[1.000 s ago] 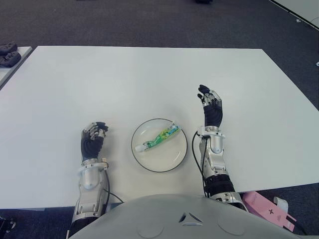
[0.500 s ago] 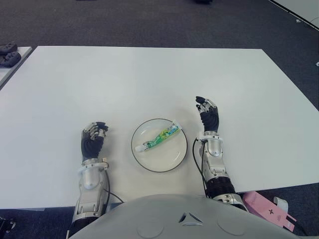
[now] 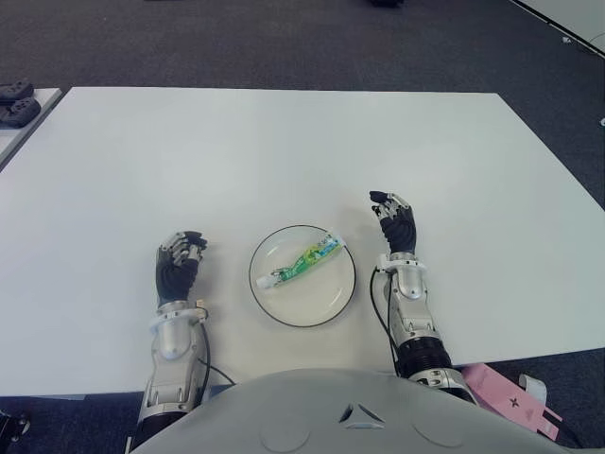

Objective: Put the toothpaste on the table into the plate.

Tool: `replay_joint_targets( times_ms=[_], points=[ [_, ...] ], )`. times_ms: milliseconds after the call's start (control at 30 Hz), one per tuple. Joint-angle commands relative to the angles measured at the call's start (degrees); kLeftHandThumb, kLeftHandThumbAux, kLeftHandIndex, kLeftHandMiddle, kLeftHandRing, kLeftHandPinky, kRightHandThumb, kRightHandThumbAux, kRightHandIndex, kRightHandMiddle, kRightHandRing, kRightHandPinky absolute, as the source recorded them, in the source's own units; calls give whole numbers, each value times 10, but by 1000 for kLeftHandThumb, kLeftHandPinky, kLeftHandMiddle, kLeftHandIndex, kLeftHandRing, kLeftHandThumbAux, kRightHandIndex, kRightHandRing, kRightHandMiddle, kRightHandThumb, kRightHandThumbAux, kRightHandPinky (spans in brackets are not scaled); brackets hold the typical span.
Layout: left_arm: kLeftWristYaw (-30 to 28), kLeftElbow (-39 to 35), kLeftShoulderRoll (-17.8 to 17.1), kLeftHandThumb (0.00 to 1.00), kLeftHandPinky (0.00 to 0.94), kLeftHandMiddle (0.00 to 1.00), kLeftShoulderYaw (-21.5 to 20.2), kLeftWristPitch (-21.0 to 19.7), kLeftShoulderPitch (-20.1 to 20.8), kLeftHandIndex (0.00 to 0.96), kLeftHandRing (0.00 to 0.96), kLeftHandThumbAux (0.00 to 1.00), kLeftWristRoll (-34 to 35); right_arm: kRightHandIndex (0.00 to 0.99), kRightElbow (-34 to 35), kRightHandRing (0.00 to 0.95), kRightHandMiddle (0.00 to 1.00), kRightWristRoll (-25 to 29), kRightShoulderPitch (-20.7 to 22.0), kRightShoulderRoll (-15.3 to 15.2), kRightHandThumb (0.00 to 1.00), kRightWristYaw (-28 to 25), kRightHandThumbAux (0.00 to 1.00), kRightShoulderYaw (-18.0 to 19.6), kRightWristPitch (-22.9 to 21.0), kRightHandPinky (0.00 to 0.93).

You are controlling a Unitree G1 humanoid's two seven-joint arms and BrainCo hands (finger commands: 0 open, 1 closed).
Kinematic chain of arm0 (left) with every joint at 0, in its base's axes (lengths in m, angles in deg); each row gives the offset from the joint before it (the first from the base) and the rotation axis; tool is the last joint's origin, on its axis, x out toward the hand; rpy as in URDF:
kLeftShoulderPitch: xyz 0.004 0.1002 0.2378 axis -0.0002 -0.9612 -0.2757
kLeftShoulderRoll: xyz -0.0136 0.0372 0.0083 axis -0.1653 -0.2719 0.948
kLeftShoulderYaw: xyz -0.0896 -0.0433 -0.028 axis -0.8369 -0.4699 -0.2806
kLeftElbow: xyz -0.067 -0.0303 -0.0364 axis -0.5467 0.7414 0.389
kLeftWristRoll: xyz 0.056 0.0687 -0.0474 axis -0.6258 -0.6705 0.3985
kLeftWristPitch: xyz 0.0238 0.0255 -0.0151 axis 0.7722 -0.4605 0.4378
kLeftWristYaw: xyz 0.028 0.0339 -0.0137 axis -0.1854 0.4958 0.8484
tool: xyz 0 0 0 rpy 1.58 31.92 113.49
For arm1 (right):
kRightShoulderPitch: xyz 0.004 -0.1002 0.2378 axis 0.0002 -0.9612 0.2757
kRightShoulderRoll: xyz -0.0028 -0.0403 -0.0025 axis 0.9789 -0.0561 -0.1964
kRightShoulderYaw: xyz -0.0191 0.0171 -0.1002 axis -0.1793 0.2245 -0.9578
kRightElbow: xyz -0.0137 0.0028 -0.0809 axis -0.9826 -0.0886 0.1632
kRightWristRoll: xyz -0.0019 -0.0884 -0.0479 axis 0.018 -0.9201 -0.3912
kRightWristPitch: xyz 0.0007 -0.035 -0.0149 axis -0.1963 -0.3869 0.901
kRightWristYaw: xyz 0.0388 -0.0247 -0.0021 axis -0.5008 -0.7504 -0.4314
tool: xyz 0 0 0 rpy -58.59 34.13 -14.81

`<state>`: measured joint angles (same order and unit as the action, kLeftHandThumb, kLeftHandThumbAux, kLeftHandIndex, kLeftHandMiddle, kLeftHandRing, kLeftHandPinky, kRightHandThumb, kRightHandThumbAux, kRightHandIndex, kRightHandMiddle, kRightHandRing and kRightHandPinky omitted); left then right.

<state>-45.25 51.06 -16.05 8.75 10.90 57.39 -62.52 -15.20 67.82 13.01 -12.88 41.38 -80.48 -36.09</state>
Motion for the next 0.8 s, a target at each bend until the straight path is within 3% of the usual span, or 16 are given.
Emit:
replay_joint_targets(
  times_ms=[33,333,800],
  points=[
    [2,5,4,717,499,493,4,-10,-2,434,493,717,-2,425,-6,449,453,-10,-10,-8,709,-10,728,-2,-15,455],
    [0,-4,10,718,498,492,8,-18,-8,435,491,717,0,426,-5,457,464,-33,-20,-28,710,-26,728,-9,-28,452],
    [-4,-14,13,717,477,489,13,-20,-16,432,474,720,-2,426,13,455,461,-39,-39,-31,711,-35,729,-10,-22,447]
  ],
)
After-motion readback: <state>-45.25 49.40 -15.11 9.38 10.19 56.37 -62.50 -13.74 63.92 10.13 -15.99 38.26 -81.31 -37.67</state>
